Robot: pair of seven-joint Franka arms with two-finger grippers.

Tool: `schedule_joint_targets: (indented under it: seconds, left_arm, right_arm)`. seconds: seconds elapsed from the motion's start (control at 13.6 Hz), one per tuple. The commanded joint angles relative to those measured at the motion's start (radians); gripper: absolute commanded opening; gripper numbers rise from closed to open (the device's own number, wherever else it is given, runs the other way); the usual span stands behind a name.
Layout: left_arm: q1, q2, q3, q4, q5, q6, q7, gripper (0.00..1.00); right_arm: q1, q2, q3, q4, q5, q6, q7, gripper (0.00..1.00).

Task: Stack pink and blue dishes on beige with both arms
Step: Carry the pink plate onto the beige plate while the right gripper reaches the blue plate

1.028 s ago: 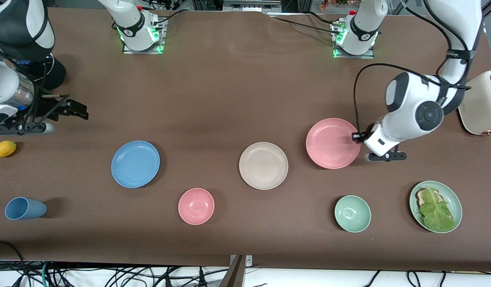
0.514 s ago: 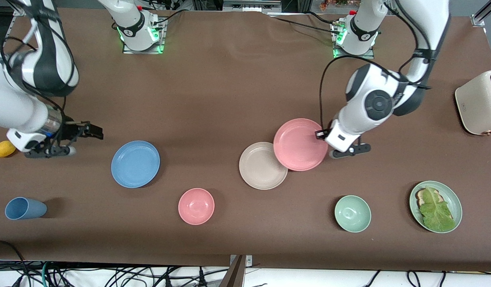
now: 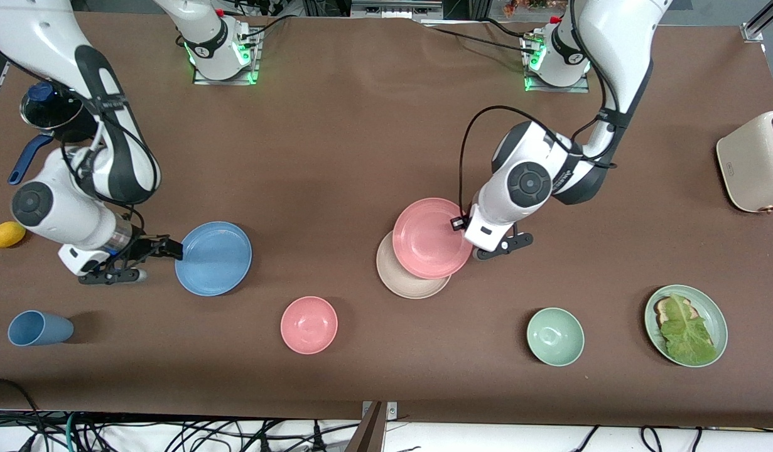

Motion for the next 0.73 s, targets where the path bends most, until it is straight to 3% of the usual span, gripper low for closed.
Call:
schedule_joint_targets:
  seconds: [0.0, 0.44, 0.66]
  left_arm:
    - [-0.034, 0.061, 0.008, 0.087, -0.016, -0.007, -0.047, 0.0]
    - [-0.035, 0.109, 0.017, 0.116, -0.009, 0.051, -0.033, 0.0]
    - [-0.035, 0.129, 0.017, 0.141, -0.006, 0.061, 0.023, 0.0]
  right_arm:
    - [-0.011, 0.048, 0.008, 0.014, 0.019, 0.036, -0.025, 1.0]
    - [-0.023, 0.09, 0.01, 0.013, 0.02, 0.049, -0.02, 0.91]
    - [-0.023, 0.102, 0.011, 0.005, 0.022, 0.059, -0.017, 0.72]
